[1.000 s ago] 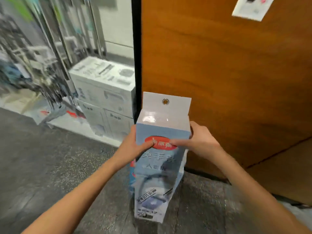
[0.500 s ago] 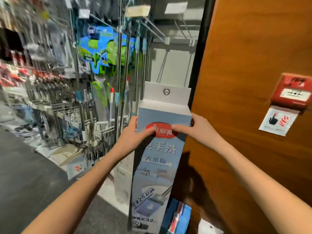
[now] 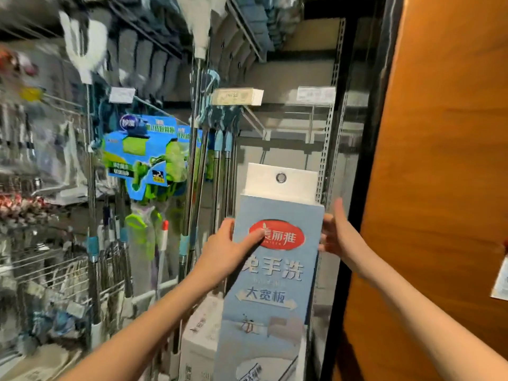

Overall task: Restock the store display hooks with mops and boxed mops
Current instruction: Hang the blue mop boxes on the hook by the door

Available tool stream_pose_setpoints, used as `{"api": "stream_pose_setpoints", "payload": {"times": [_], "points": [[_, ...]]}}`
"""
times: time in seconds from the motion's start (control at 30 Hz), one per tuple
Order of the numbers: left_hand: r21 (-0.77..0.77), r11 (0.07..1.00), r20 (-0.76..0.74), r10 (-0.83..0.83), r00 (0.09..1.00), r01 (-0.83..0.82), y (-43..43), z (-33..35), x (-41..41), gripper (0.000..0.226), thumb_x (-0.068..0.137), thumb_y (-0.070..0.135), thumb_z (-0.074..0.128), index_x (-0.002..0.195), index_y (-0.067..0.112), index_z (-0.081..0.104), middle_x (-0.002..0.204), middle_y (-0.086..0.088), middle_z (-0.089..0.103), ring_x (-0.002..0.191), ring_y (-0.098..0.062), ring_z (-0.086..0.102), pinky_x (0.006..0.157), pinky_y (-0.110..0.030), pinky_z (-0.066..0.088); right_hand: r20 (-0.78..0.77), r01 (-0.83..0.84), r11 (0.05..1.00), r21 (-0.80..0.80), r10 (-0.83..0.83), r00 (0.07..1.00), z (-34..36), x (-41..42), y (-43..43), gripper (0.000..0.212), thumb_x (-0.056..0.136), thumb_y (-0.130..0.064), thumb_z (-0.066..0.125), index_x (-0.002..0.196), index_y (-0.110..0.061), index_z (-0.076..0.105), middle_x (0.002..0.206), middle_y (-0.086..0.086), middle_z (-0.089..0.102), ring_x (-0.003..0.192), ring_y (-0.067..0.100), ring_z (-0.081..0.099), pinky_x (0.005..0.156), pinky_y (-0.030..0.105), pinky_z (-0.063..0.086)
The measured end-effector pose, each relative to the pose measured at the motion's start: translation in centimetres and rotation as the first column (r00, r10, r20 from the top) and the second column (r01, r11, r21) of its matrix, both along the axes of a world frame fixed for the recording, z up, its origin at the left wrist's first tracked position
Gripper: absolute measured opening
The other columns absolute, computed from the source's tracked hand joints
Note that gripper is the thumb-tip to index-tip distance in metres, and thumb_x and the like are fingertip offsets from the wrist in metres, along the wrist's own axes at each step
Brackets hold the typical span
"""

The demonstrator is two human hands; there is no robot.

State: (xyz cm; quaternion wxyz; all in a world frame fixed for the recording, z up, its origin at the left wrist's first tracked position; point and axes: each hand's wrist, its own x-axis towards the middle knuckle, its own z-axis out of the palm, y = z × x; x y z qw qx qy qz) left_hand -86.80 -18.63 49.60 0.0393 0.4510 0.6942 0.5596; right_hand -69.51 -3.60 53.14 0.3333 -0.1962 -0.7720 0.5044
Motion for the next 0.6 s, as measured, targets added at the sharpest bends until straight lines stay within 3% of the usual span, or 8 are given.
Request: {"api": "stream_pose_setpoints", "payload": {"times": [0.07, 0.1, 0.17, 0.23, 0.33, 0.6], "points": [[0.010, 1.000, -0.020, -0.018, 1.000, 0.018, 2.0, 2.0, -1.4, 0.048, 0.077, 0.060, 0.062, 0.111, 0.029, 0.051, 0.099, 0.015, 0.062, 0.090, -0.005, 0.061, 0.079, -0.031, 0.048, -0.095, 0.006, 0.995, -0.098, -0.015, 0.995, 1.9, -1.4, 1.8, 0.077, 0.080, -0.075, 0.031, 0.117, -0.017, 0.064, 0.105, 0.013, 0.067, 0.091, 0.028, 0.063, 0.093, 0.045, 0.049], [0.011, 0.999, -0.027, -0.042, 0.999, 0.042, 3.0, 2.8, -1.9, 0.048, 0.077, 0.060, 0.062, 0.111, 0.027, 0.051, 0.097, 0.016, 0.062, 0.087, -0.001, 0.060, 0.077, -0.028, 0.047, -0.126, 0.032, 0.996, -0.089, -0.043, 0.991, 2.9, -2.1, 2.5, 0.066, 0.085, -0.068, 0.035, 0.118, -0.018, 0.063, 0.109, 0.009, 0.070, 0.096, 0.025, 0.067, 0.095, 0.045, 0.050], [0.030, 0.994, -0.048, -0.102, 0.994, 0.104, 5.1, 4.1, -2.8, 0.051, 0.076, 0.059, 0.062, 0.113, 0.025, 0.051, 0.095, 0.017, 0.062, 0.082, 0.004, 0.060, 0.069, -0.019, 0.047, -0.188, 0.108, 0.992, -0.058, -0.117, 0.975, 5.0, -3.3, 3.9, 0.048, 0.092, -0.056, 0.044, 0.116, -0.019, 0.063, 0.109, 0.007, 0.072, 0.100, 0.024, 0.069, 0.096, 0.047, 0.050], [0.055, 0.989, -0.074, -0.132, 0.988, 0.136, 6.7, 5.1, -3.4, 0.054, 0.075, 0.061, 0.063, 0.114, 0.026, 0.050, 0.094, 0.013, 0.065, 0.082, 0.002, 0.062, 0.070, -0.020, 0.051, -0.238, 0.165, 0.984, -0.061, -0.175, 0.956, 6.7, -4.2, 4.9, 0.041, 0.093, -0.048, 0.051, 0.112, -0.012, 0.062, 0.106, 0.009, 0.072, 0.098, 0.028, 0.070, 0.097, 0.053, 0.048], [0.110, 0.981, -0.094, -0.147, 0.985, 0.157, 9.6, 6.5, -4.8, 0.055, 0.074, 0.063, 0.063, 0.114, 0.028, 0.048, 0.092, 0.012, 0.066, 0.084, -0.003, 0.063, 0.082, -0.035, 0.054, -0.258, 0.226, 0.974, 0.027, -0.211, 0.943, 9.3, -5.3, 6.5, 0.040, 0.092, -0.046, 0.053, 0.108, -0.009, 0.061, 0.105, 0.009, 0.072, 0.095, 0.027, 0.071, 0.096, 0.051, 0.050], [0.177, 0.950, -0.149, -0.233, 0.961, 0.258, 16.2, 9.2, -7.7, 0.075, 0.053, 0.087, 0.052, 0.109, 0.036, 0.047, 0.093, 0.010, 0.068, 0.087, -0.008, 0.066, 0.081, -0.045, 0.055, -0.309, 0.333, 0.941, 0.059, -0.300, 0.903, 13.4, -7.4, 10.3, 0.030, 0.092, -0.047, 0.054, 0.099, -0.018, 0.061, 0.099, 0.005, 0.074, 0.089, 0.022, 0.072, 0.088, 0.041, 0.053]]}}
